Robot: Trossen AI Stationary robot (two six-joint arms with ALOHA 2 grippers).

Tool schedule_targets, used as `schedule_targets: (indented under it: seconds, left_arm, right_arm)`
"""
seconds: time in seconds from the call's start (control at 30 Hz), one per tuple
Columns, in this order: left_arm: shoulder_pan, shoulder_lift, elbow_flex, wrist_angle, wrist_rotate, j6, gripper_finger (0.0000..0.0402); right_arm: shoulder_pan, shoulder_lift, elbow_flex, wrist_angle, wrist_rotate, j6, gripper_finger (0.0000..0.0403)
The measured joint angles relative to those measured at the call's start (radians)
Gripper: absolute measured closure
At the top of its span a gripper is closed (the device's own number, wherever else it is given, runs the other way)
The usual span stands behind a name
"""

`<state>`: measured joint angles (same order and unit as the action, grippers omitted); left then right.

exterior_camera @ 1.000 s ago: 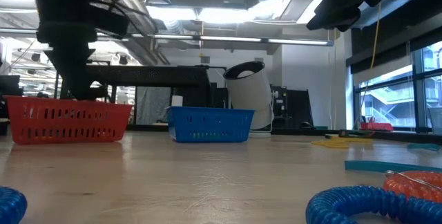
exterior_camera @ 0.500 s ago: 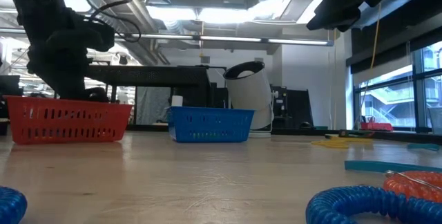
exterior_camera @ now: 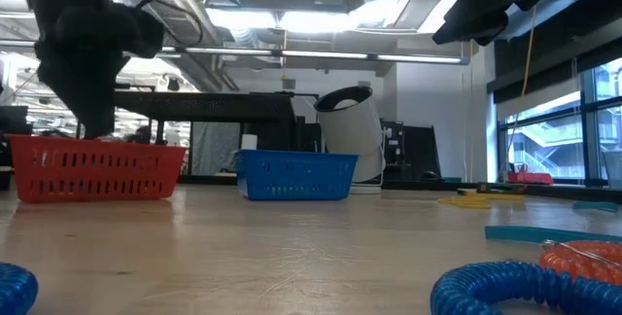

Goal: Pick & Place Office Desk Supplies
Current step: Put the blue rubber band into the red bin

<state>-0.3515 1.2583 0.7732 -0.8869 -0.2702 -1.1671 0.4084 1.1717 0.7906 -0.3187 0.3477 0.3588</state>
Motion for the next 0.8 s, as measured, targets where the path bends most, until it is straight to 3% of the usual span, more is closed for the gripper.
schedule_targets:
  seconds: [0.2,0.4,0.57,0.8]
  left_arm:
    - [0.0,0.0,0.052,-0.116,-0.027,-0.035,0.027]
    - [0.0,0.0,0.085,-0.092,-0.083,-0.058,0.0279]
    - [-0.002,0.0,0.098,0.062,-0.157,-0.014,0.0286]
    - [-0.031,0.0,0.098,0.387,-0.215,0.158,0.0286]
  right_arm:
    - [0.0,0.0,0.0,-0.058,0.0,0.04,0.0209]
    - [0.0,0.004,-0.001,-0.258,0.032,0.214,0.0209]
    - [-0.001,0.006,-0.057,-0.324,0.053,0.353,0.0209]
    - [-0.001,0.006,-0.196,-0.327,-0.024,0.616,0.0209]
